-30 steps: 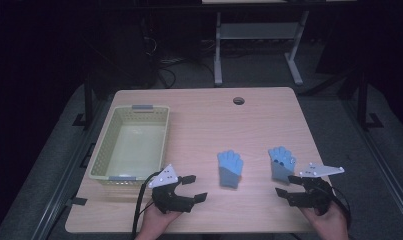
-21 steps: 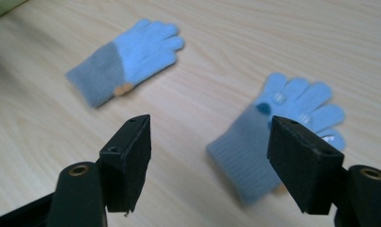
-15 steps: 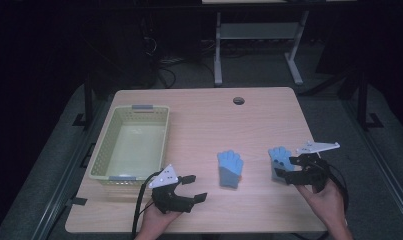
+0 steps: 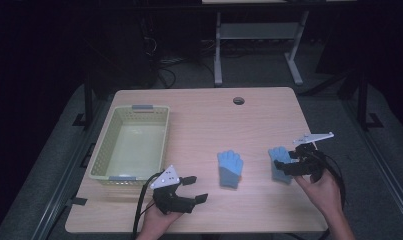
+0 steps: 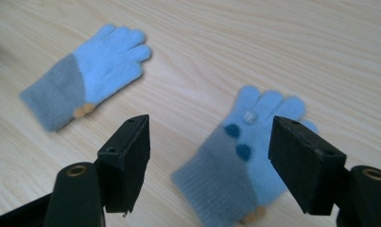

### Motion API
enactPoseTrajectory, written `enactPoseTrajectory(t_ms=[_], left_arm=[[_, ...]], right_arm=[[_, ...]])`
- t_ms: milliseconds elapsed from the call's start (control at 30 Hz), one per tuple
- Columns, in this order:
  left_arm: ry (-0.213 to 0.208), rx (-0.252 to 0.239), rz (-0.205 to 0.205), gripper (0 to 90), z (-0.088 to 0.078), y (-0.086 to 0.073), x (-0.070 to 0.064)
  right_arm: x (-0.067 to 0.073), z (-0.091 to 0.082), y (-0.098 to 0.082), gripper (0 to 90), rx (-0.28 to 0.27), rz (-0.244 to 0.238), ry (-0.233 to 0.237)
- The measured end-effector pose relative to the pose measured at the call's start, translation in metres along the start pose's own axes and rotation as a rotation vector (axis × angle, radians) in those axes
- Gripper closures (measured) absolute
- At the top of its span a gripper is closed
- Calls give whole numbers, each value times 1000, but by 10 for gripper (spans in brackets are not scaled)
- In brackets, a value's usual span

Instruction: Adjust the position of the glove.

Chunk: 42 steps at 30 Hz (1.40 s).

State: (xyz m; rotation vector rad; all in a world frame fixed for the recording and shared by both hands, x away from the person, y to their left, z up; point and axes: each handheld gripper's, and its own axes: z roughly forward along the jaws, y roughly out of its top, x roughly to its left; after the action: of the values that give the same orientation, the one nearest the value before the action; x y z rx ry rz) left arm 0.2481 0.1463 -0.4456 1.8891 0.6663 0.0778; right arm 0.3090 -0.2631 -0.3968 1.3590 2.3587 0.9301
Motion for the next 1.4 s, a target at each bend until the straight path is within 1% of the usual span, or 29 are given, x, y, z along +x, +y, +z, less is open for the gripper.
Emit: enactPoseTrajectory(t_ms=[67,100,133,167,233,300,367,433,533,567,633,700,733,800,833,867,900,933,1033,1100,1133,1167,1200,1333,1400], left_arm=[[-3,-2,4,252,0,0,0],[-2,1,16,252,0,0,0],[-3,6,11,252,0,0,0],[-3,9,16,252,1,0,1],[-3,4,2,252,3,-1,0],[-6,8,3,252,4,-1,1],[-7,5,4,252,4,-1,1],[-5,5,4,252,4,-1,1],[-6,1,-4,252,4,-1,1],[-5,1,-4,252,3,-1,1],[-5,1,-5,252,3,-1,1],[-7,2,-6,251,3,-1,1],[-8,2,-9,252,3,-1,0],[-8,2,-8,252,3,-1,0],[-8,-1,-9,252,3,-1,0],[-7,0,-9,252,3,-1,0],[-7,1,-11,252,3,-1,1],[-6,-1,-13,252,3,-1,1],[-4,-1,-14,252,2,-1,1],[-4,-1,-15,252,2,-1,1],[-4,-1,-14,252,2,-1,1],[-4,-1,-14,252,2,-1,1],[-3,-5,-12,252,2,-1,1],[0,-8,-10,252,1,-1,2],[0,-9,-10,252,1,-1,1]], right_arm=[[-1,1,2,296,11,5,2],[-1,1,3,297,14,9,0],[-2,2,4,297,17,5,0],[-2,2,5,297,22,11,-3],[-4,3,7,297,32,13,-11],[-7,4,10,298,33,7,-11],[-10,6,11,298,38,25,-5],[-12,10,13,298,52,37,-10],[-16,14,14,298,58,41,-16],[-16,16,15,299,60,51,-18],[-18,17,15,299,62,51,-21],[-20,21,16,301,67,60,-22],[-21,23,16,306,78,64,-27],[-23,26,16,310,86,57,-33],[-24,27,16,313,93,53,-34],[-24,30,15,320,109,65,-36],[-25,32,14,321,116,66,-35],[-26,35,14,321,137,66,-40],[-28,41,13,348,170,76,-48],[-29,44,11,356,190,89,-57],[-29,45,10,370,197,106,-55],[-29,45,10,370,197,106,-55],[-31,49,8,380,217,121,-58],[-33,54,2,391,242,150,-62],[-33,56,1,397,261,154,-66]])
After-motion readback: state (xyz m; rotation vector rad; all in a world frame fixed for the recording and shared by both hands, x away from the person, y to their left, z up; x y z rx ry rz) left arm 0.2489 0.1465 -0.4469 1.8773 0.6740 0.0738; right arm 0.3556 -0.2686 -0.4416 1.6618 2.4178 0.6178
